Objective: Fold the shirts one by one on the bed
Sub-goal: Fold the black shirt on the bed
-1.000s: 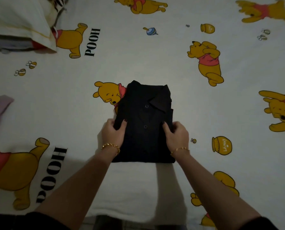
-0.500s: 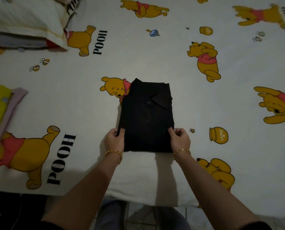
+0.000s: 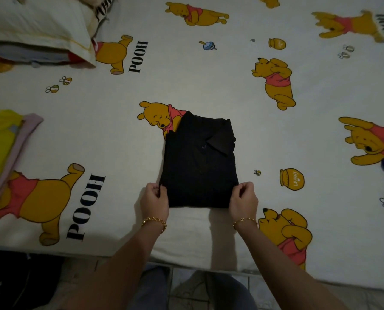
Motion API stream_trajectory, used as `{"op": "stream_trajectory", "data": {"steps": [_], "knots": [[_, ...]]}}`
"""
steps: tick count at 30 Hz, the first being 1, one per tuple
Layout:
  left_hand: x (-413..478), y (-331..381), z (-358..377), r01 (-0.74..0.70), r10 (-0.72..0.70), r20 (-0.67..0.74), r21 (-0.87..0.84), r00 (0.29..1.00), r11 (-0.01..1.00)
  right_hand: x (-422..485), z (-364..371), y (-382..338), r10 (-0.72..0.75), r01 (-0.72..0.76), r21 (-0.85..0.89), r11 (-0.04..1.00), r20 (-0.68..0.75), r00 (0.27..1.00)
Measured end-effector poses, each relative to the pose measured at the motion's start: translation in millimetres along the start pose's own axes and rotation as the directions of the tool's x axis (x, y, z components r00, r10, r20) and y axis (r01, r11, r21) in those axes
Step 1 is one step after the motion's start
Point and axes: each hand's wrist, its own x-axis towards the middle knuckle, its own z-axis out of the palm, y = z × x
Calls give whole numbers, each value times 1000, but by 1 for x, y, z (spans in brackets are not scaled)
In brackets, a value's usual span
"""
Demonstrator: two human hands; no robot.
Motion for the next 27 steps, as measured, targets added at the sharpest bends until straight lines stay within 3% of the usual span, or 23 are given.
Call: {"op": "stream_trajectory", "data": {"steps": [3, 5, 6, 8, 10, 12, 21, 27], "knots": [[6, 3, 3, -209, 233, -110, 190, 966, 959, 6, 3, -7, -178, 170, -123, 978, -60, 982], [13, 9, 12, -422, 463, -43, 342, 885, 840, 10, 12, -15, -355, 341, -285, 896, 4, 935], [18, 12, 19, -511, 537, 60, 411, 842, 755, 13, 19, -18, -425, 425, -373, 825, 87, 901], [30, 15, 33, -597, 536, 288, 533, 794, 600, 22, 34, -14, -473, 537, -502, 678, 261, 841], [42, 4, 47, -586, 448, 385, 612, 807, 531, 33, 44, -2, -411, 534, -581, 615, 342, 845], [46, -7, 55, -541, 383, 385, 649, 840, 535, 39, 49, 11, -354, 488, -618, 616, 337, 873], [82, 6, 62, -431, 358, 248, 621, 900, 654, 85, 56, -9, -327, 413, -574, 707, 254, 910], [102, 26, 62, -377, 358, 153, 580, 921, 722, 112, 50, -34, -379, 391, -360, 847, 106, 919]]}}
